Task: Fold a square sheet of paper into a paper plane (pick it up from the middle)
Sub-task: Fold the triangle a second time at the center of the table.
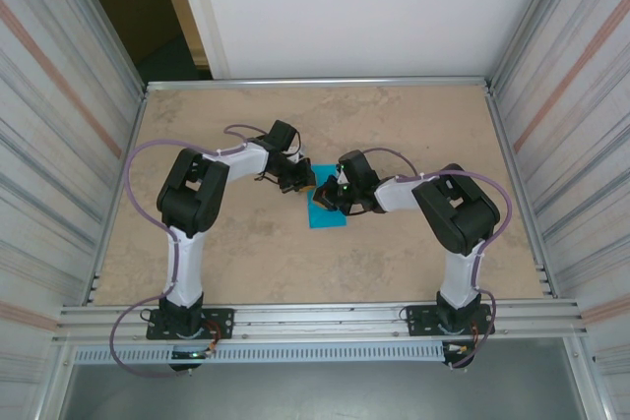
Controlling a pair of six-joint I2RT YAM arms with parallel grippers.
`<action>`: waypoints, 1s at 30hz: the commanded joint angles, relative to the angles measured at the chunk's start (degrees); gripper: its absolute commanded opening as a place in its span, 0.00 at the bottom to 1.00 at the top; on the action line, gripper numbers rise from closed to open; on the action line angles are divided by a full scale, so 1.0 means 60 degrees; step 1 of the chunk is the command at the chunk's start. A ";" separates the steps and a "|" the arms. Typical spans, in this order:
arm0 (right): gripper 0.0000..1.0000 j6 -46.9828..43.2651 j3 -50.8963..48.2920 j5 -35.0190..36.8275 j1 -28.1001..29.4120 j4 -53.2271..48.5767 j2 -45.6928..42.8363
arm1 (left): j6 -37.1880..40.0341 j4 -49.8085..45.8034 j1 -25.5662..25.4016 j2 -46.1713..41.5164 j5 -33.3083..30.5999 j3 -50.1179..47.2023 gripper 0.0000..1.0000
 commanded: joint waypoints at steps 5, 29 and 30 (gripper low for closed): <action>0.00 0.0150 0.0004 0.0120 -0.0004 0.0184 0.0147 | 0.0025 -0.0660 0.0022 -0.0046 -0.0511 -0.0311 0.08; 0.00 0.0195 -0.0056 0.0302 -0.0029 0.0059 0.0290 | 0.0012 -0.0645 0.0022 -0.0022 -0.0503 -0.0379 0.07; 0.00 0.0195 -0.0055 0.0298 -0.0030 0.0050 0.0281 | 0.0009 -0.0645 0.0022 -0.0021 -0.0484 -0.0372 0.07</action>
